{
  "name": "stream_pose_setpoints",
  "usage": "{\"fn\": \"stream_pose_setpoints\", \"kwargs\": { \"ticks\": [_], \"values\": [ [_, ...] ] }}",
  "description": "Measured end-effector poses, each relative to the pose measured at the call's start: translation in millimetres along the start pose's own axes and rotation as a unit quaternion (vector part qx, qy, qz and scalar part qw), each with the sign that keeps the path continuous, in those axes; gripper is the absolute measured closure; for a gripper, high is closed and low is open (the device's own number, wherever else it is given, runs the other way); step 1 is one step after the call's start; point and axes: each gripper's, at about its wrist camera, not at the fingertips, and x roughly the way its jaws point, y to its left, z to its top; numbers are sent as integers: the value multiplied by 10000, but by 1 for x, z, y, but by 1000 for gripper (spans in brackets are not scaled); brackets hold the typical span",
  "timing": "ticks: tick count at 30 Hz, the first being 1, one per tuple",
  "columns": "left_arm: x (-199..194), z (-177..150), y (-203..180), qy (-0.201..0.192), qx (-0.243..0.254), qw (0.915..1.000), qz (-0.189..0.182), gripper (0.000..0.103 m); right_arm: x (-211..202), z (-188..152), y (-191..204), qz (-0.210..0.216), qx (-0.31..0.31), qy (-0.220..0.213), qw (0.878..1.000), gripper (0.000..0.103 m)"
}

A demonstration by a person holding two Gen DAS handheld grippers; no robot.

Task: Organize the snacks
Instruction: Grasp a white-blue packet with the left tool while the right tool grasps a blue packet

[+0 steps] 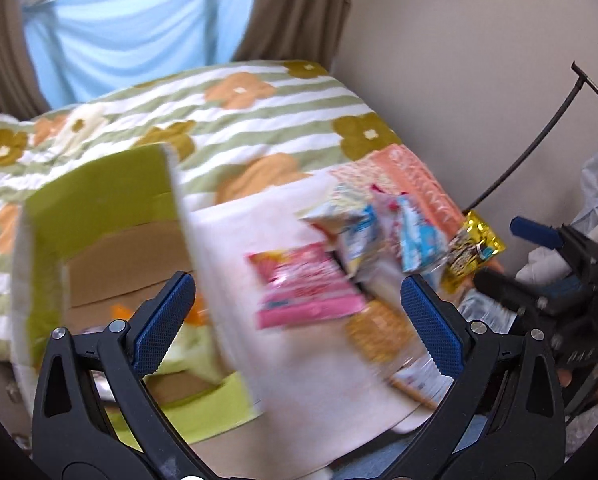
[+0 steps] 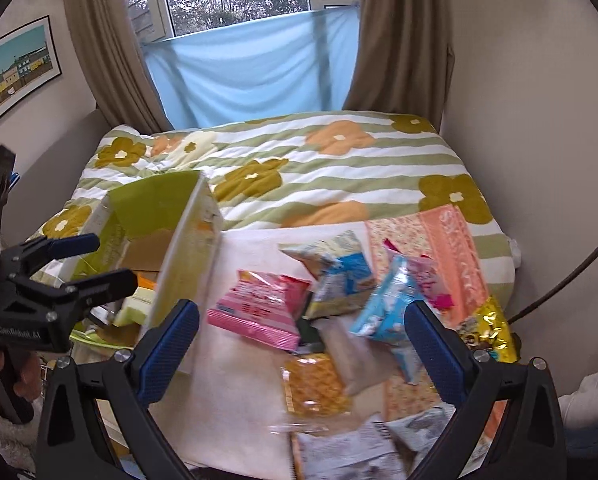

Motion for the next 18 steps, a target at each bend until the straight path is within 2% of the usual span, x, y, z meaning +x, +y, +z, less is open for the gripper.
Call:
{"fn": "stream_pose_setpoints", "kwargs": {
  "ticks": [5, 9, 15, 18],
  "values": [
    [58, 20, -37, 405, -165, 9990, -134, 1, 15, -4, -54, 121, 30, 264, 9996, 1],
    [106, 32, -49, 665, -317, 9973, -77, 1, 37, -7, -93, 330, -51, 538, 9980, 1],
    [164, 41, -50, 1041, -362, 9939, 61, 1, 76, -14, -121, 552, -465, 948, 9929, 1],
    [190, 43, -49, 1351, -263, 9905, -3, 1, 96, -18, -129, 670, -682, 1159, 9886, 1]
  ]
}}
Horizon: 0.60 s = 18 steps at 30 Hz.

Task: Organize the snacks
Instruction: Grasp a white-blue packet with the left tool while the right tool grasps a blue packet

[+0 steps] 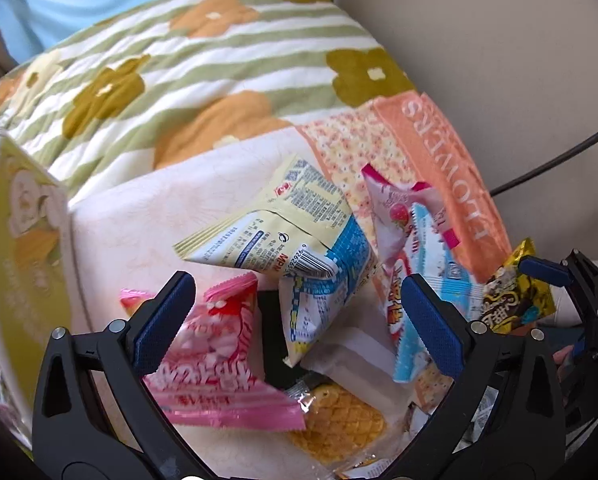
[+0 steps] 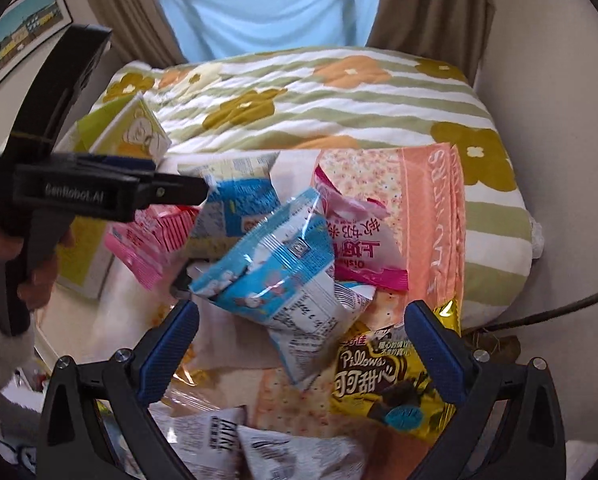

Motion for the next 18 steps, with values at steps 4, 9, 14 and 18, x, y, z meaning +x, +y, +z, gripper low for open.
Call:
{"fn": "stream_pose_setpoints", "kwargs": {
  "ticks": [4, 9, 14, 18],
  "values": [
    [28, 5, 2, 283, 276, 9992, 83, 1, 17, -1, -7, 198, -194, 165, 9995, 1],
    [51, 13, 4, 456, 411, 9981, -38, 1, 35, 0, -8, 117, -413, 391, 9983, 1],
    [58, 18, 0, 469, 538, 9972, -210, 11, 48, 8, -4, 89, -667, 540, 9963, 1],
    [61, 19, -2, 489, 582, 9963, -400, 37, 55, 12, -3, 167, -759, 598, 9952, 1]
  ]
}}
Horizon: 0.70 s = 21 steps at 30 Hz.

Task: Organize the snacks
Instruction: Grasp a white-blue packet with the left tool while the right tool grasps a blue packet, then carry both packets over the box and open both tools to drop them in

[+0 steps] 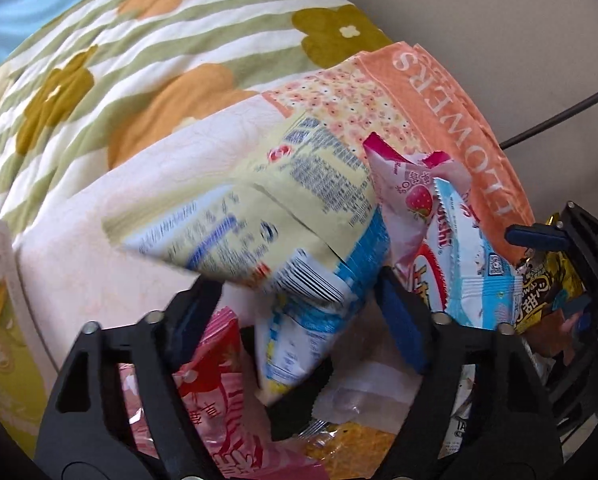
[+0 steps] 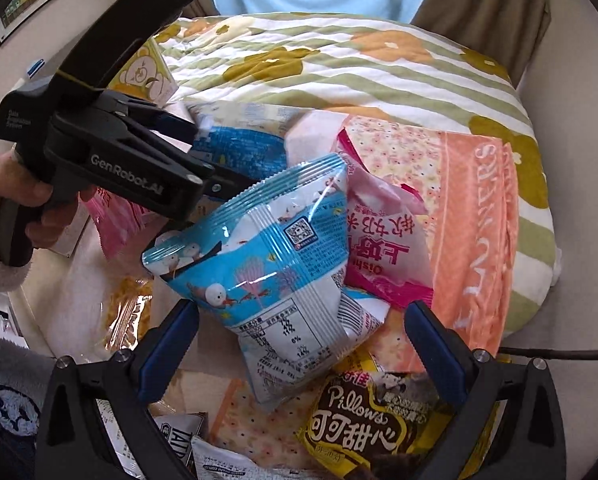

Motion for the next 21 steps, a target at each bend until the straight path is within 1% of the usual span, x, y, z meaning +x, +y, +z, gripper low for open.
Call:
{"fn": "stream_pose_setpoints", "kwargs": {
  "ticks": [1, 2, 5, 11, 14, 16, 18, 19, 21],
  "values": [
    [1, 0, 0, 7, 5, 10000, -29, 44, 2, 1, -1, 22, -15, -1, 10000, 1],
    [2, 0, -1, 24, 24, 10000, -37, 48, 3, 2, -1, 35, -26, 2, 10000, 1],
    [1, -3, -3, -32, 110, 9999, 7, 51, 6, 2, -2, 51, -71, 8, 10000, 1],
    [-5, -6, -2, -166, 75, 9998, -1, 56, 15, 6, -3, 209, -110, 32, 9997, 1],
    [-11, -5, -2, -274, 54, 9996, 13, 56, 20, 10, -1, 275, -182, 40, 9994, 1],
    [-15, -5, -1, -324, 50, 9995, 30, 57, 24, 12, 0, 392, -168, 43, 9991, 1],
    [-18, -6, -1, -365, 39, 9993, 58, 57, 25, 12, 0, 529, -93, 41, 9985, 5],
    [-20, -6, -1, -386, 30, 9992, 65, 57, 26, 13, -1, 590, -63, 49, 9982, 10],
    [-25, -7, -1, -443, 6, 9990, 78, 57, 27, 13, -1, 589, -57, 63, 9982, 15]
  ]
}}
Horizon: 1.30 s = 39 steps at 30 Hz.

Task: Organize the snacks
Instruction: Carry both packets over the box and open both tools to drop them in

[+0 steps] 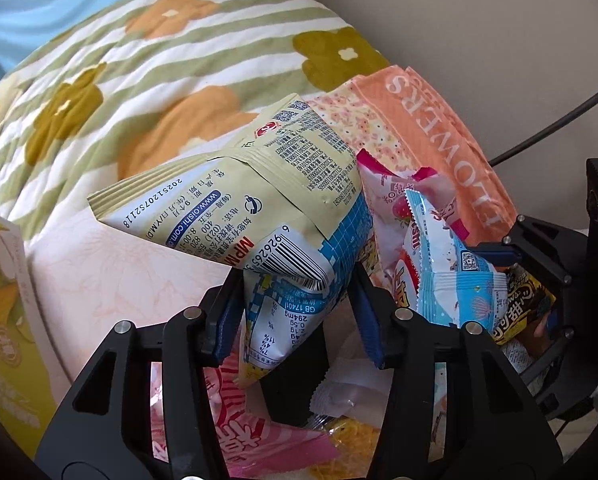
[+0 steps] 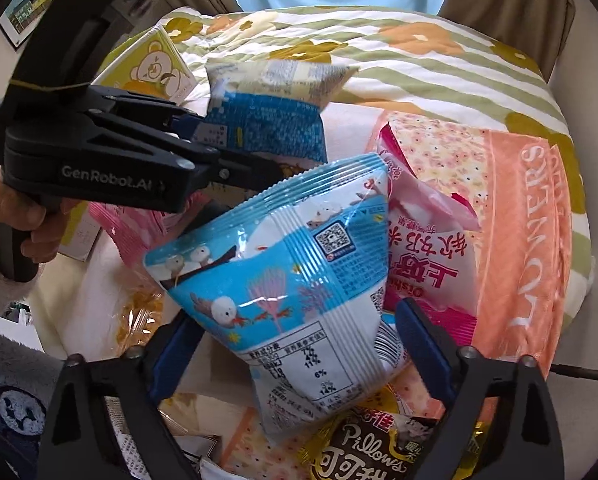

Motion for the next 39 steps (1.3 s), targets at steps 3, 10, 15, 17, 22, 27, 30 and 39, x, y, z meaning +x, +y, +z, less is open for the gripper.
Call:
{"fn": "stream_pose_setpoints", "kwargs": {
  "ticks": [3, 10, 15, 17, 22, 27, 30, 39],
  "values": [
    [-7, -2, 0, -76, -57, 9999, 45, 57, -1, -1, 1, -67, -41, 8, 10000, 29],
    [-27, -11, 3, -245, -323, 9991, 131, 57, -13, -7, 2, -86, -15, -93, 9999, 46],
    [-56, -17, 1, -498, -439, 9975, 233, 57, -32, -8, 3, -73, 132, -292, 9995, 47],
    [-69, -19, 0, -628, -493, 9964, 285, 57, -41, -8, 6, -96, 142, -392, 9991, 47],
    [-108, -27, 0, -934, -600, 9928, 450, 57, -65, -4, 17, -127, 58, -561, 9983, 47],
    [-157, -39, 15, -1305, -772, 9864, 627, 57, -87, 8, 32, -269, 70, -737, 9969, 47],
    [-181, -47, 31, -1469, -828, 9825, 786, 57, -96, 24, 45, -276, 69, -849, 9960, 47],
    [-249, -93, 125, -1693, -1155, 9736, 1005, 57, -110, 83, 123, -269, -76, -1294, 9912, 47]
  ]
}}
